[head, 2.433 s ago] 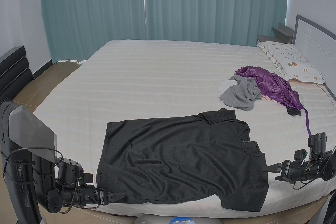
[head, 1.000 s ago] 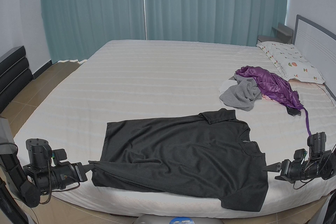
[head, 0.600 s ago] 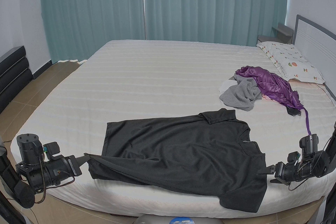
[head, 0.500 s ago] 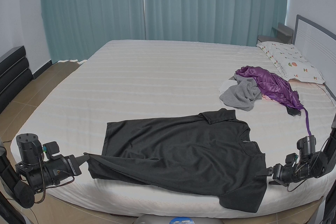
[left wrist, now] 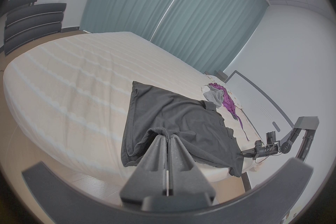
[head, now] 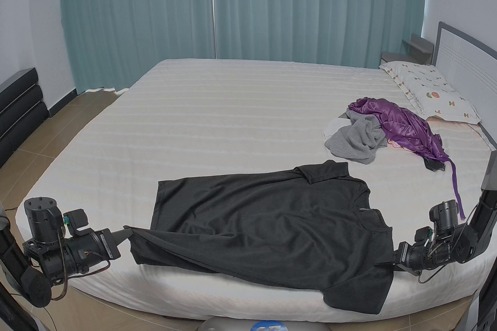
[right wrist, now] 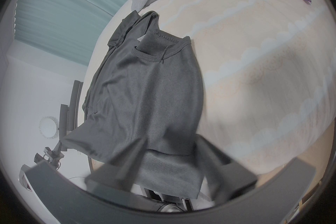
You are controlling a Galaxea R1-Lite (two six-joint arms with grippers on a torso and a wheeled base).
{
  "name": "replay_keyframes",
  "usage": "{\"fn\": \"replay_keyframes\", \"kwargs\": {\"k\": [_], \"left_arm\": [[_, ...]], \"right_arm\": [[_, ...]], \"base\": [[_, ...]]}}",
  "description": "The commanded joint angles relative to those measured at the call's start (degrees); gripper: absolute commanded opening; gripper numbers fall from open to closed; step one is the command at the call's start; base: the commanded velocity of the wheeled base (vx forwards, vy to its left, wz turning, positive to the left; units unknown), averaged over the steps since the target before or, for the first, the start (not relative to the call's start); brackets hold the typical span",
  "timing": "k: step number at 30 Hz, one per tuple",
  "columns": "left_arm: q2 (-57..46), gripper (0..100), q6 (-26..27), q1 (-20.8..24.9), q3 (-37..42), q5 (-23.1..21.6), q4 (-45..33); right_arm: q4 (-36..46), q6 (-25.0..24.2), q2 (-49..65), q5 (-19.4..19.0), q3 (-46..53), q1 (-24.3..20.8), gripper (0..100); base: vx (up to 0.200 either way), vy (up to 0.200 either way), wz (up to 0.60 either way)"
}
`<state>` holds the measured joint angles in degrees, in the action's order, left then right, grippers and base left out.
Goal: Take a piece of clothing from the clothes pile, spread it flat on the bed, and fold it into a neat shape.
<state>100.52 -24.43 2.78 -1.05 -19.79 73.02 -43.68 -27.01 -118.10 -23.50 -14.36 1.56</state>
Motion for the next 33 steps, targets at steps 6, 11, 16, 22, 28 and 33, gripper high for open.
{"fn": "replay_keyframes", "kwargs": {"k": [6,11,16,22,28,33], "left_arm": [[0.8,0,-1.2,-1.9,-3.2,0.1,0.0],[0.6,0,-3.6,-2.3,-5.3,0.4,0.0],[0.8,0,-3.7,-3.2,-7.8,0.8,0.1],[1.1,0,-5.6,-4.0,-11.8,0.9,0.0],[3.5,0,-7.8,-4.0,-16.5,1.2,-0.2],[7.8,0,-7.9,-4.0,-23.2,2.4,-0.2]], "right_arm": [[0.1,-2.9,7.5,-0.7,-0.1,2.2,0],[0.1,-6.6,14.1,-2.2,-0.4,2.4,0],[0.2,-9.5,18.4,-2.8,-2.3,2.4,0],[0.2,-14.0,19.5,-2.7,-6.0,2.3,0],[0.3,-16.1,19.5,-2.7,-9.7,2.3,0],[0.9,-18.2,18.3,-2.7,-13.9,1.6,0]], "base": [[0.0,0.0,0.0],[0.0,0.0,0.0],[0.0,0.0,0.0],[0.0,0.0,0.0],[0.0,0.0,0.0],[0.0,0.0,0.0]]}}
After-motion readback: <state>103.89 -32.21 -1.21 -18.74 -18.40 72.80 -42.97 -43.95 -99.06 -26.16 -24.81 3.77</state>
